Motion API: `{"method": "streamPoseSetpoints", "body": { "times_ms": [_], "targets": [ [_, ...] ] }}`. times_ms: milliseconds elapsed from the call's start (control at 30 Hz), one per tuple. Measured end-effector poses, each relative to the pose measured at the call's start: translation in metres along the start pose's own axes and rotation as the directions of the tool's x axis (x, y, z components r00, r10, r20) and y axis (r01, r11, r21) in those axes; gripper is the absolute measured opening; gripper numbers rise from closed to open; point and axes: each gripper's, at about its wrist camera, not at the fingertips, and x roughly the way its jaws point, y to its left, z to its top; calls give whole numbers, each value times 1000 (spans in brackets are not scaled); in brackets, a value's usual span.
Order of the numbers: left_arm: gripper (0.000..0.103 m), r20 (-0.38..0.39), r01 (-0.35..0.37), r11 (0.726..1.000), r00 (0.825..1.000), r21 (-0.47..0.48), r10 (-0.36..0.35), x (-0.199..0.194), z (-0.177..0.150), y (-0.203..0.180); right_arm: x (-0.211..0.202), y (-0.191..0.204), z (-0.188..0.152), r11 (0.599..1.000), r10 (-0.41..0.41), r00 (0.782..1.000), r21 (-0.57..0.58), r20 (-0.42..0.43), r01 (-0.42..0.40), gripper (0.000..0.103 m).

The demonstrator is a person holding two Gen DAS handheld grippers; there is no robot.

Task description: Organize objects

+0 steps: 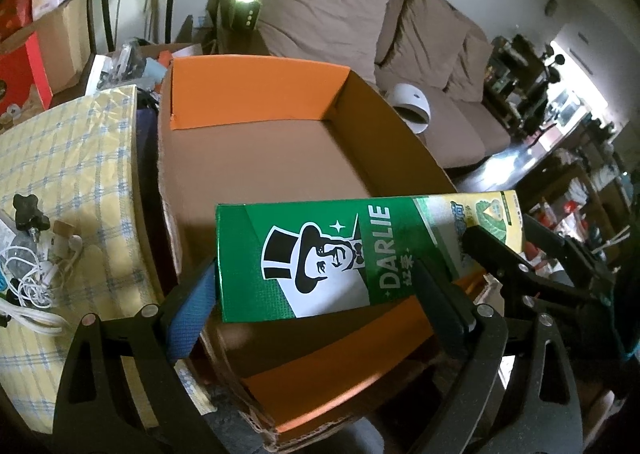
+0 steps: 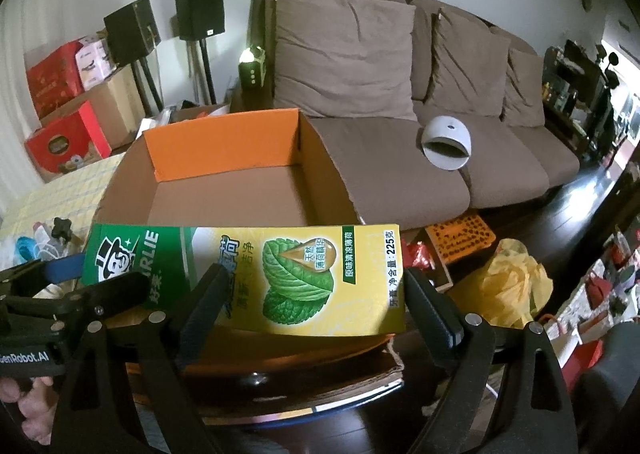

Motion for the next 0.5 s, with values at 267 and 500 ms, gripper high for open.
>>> {"method": "streamPoseSetpoints", "body": {
  "times_ms": [267, 500],
  "targets": [
    [93, -18, 4, 1000, 1000, 4, -4, 0, -3, -6, 0, -6, -1, 1000, 2, 1000, 9, -1, -2, 91],
    [93, -20, 9, 1000, 1000, -3, -9, -2, -2, -4, 4, -8, -2, 1000, 21, 1000, 11, 1, -21, 91]
  ]
}}
